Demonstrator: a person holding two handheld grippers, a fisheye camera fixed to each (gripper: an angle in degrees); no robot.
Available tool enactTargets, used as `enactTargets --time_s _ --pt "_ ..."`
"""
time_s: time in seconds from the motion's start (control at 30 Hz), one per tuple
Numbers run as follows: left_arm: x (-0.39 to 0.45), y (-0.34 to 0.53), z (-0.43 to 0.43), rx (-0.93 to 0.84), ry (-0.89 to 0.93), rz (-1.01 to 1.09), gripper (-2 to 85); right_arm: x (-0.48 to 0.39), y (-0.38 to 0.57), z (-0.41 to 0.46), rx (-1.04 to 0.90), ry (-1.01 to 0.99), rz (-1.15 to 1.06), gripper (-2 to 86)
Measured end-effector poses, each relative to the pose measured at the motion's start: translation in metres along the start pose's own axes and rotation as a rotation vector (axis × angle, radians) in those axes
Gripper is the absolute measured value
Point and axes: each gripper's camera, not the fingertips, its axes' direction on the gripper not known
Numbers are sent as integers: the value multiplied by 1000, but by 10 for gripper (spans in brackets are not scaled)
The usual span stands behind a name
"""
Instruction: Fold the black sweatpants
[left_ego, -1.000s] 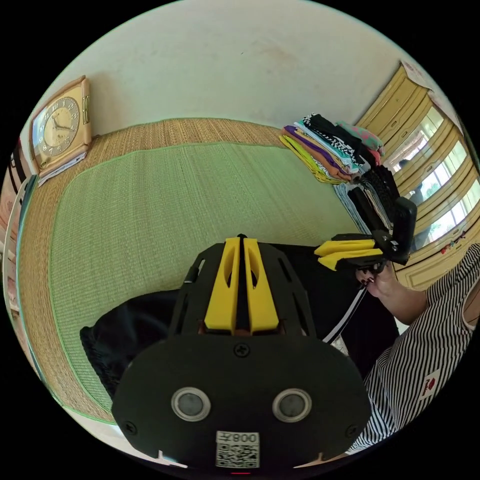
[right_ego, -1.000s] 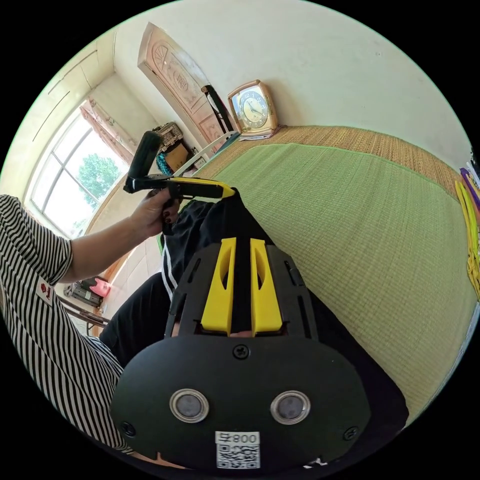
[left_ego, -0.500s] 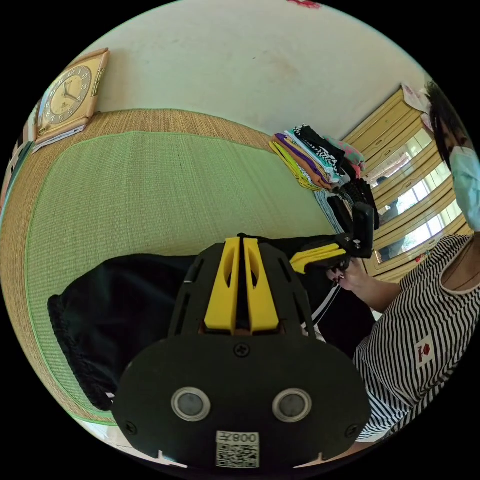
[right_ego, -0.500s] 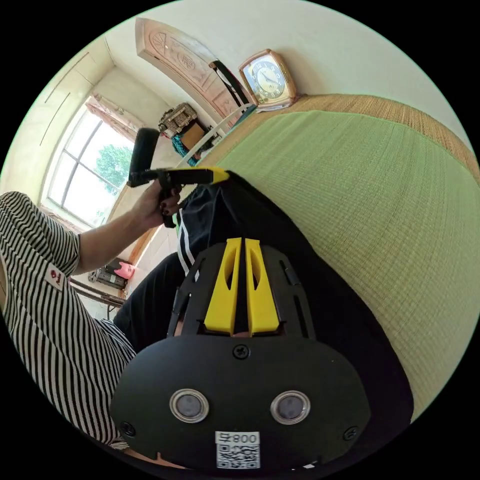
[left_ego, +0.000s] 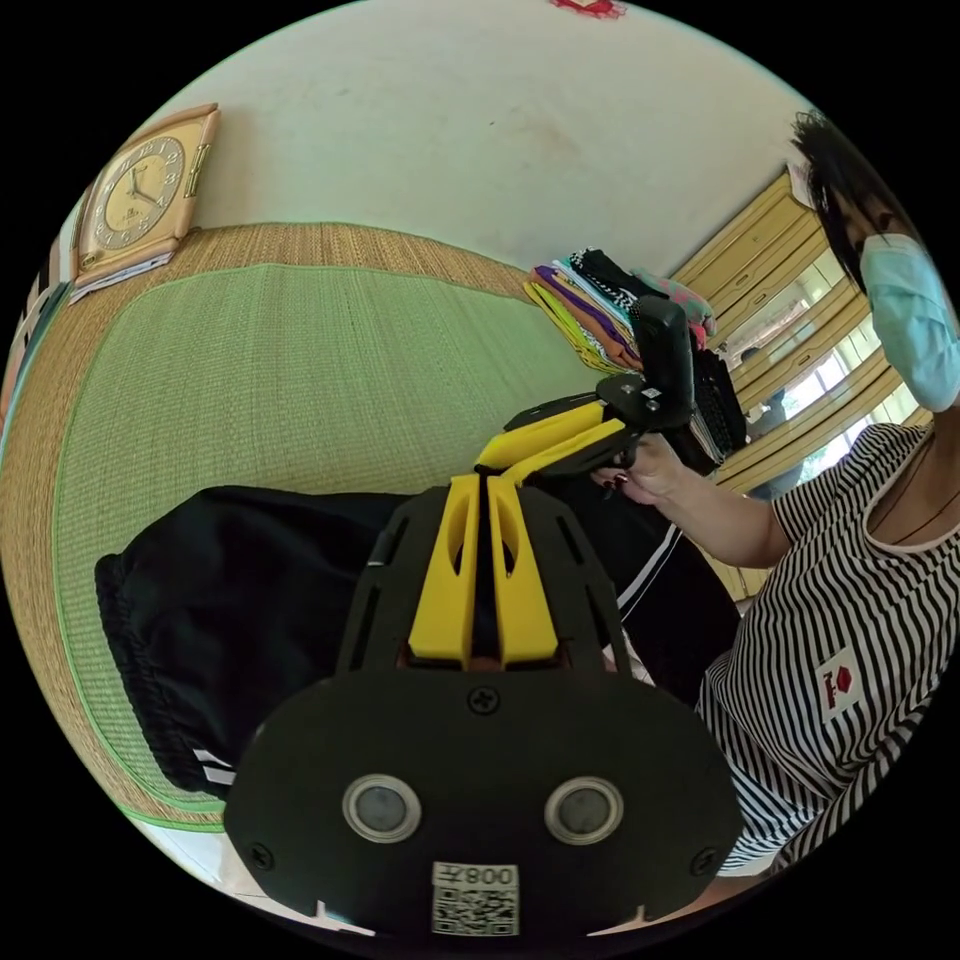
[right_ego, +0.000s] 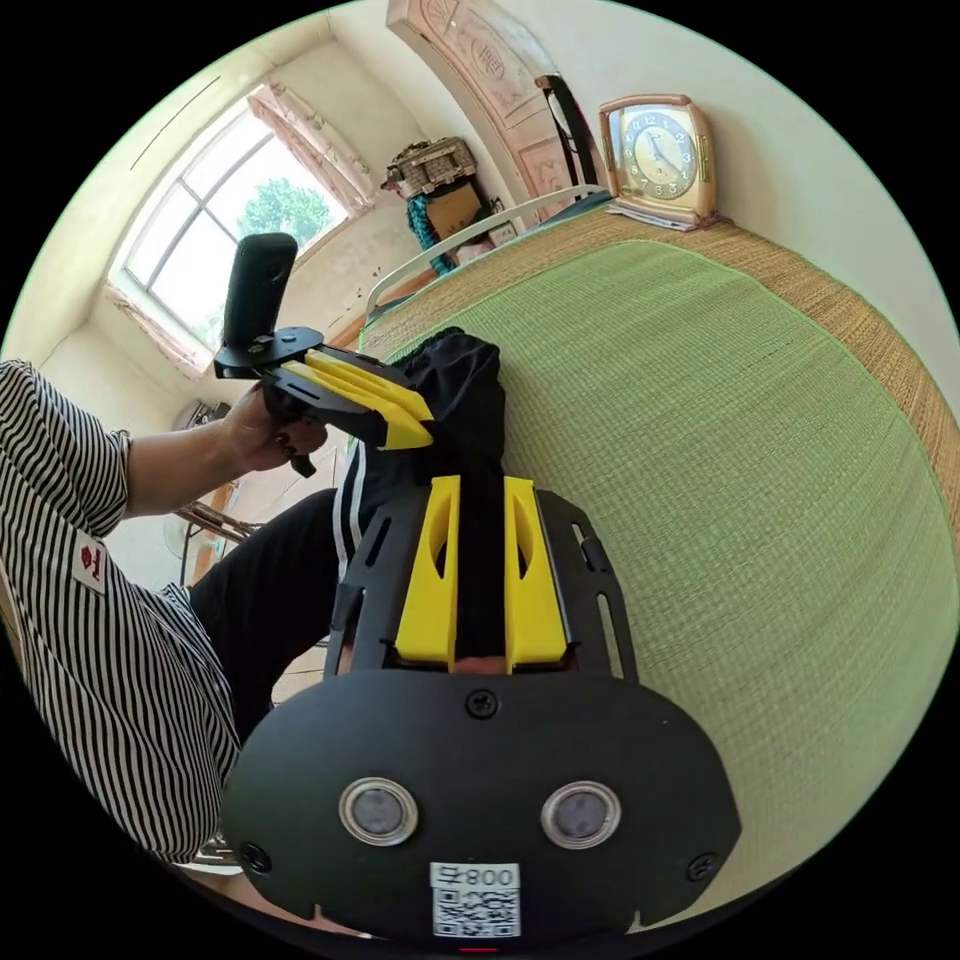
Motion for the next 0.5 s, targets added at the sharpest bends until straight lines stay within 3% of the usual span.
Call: enactTargets --time_s 0.33,0.5 --pt "-26 29 1 83 23 -79 6 43 -21 -1 26 35 129 12" --pt "-44 50 37 -97 -37 -127 2 87 -21 2 28 -8 280 9"
